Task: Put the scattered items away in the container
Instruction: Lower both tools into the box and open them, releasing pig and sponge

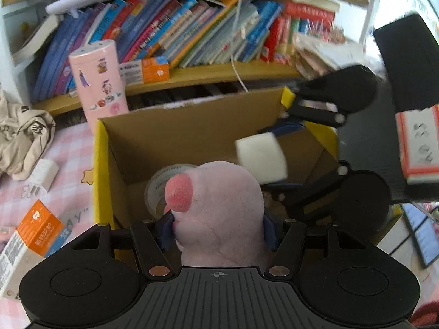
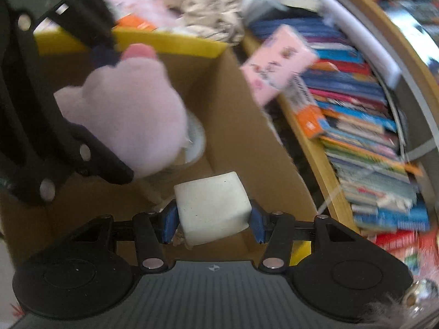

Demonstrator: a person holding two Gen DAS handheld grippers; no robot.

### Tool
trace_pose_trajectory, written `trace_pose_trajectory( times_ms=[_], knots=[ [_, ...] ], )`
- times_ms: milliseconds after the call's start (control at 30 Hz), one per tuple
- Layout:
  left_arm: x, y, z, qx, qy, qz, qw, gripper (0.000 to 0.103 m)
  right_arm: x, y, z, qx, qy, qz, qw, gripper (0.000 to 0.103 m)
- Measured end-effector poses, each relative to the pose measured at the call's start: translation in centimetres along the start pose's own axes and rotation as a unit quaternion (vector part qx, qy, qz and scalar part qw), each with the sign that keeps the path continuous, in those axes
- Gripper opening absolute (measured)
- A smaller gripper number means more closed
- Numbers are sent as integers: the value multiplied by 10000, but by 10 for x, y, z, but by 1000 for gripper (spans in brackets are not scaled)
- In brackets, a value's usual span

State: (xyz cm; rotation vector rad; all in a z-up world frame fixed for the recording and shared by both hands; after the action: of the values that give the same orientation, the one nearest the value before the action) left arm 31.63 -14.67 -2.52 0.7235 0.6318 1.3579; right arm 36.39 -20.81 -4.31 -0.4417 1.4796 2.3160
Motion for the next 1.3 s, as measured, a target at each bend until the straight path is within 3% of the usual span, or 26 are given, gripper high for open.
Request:
trace_pose_trajectory(
  times_ms=[167,400,767,900,1033,1300],
  knots=[
    [-5,-9,-4,199,-257,55,9995,62,13,-18,4,173,694,138,9973,50],
    [-20,-11,-8,227,-1165,298,9925,62,17,-38,7,380,1241,260,9912,50],
    [-25,-10,-9,257,-1060,238,9938,67,17,-47,6,504,1298,378,9895,51],
    [-22,-10,-9,252,-999,269,9943,72,19,-44,6,483,1314,335,9896,62],
    [-22,-3,-7,56,-1039,390,9938,84,17,-42,8,448,1216,289,9911,70],
    [-23,14,-2,-219,-1028,434,9935,87,18,-27,12,350,1100,337,9927,80]
  ],
)
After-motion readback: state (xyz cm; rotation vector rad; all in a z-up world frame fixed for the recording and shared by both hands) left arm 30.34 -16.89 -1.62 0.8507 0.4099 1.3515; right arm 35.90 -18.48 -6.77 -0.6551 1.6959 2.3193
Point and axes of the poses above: each gripper's, at about its wrist camera, not at the fingertips, and y roughly against the way its jaws point, x to its left, z to its top, the point moved 7 cm from there along -y, roughly the way its jaws point, and after that the axes turned 5 degrees about z, right-handed, at the moved point
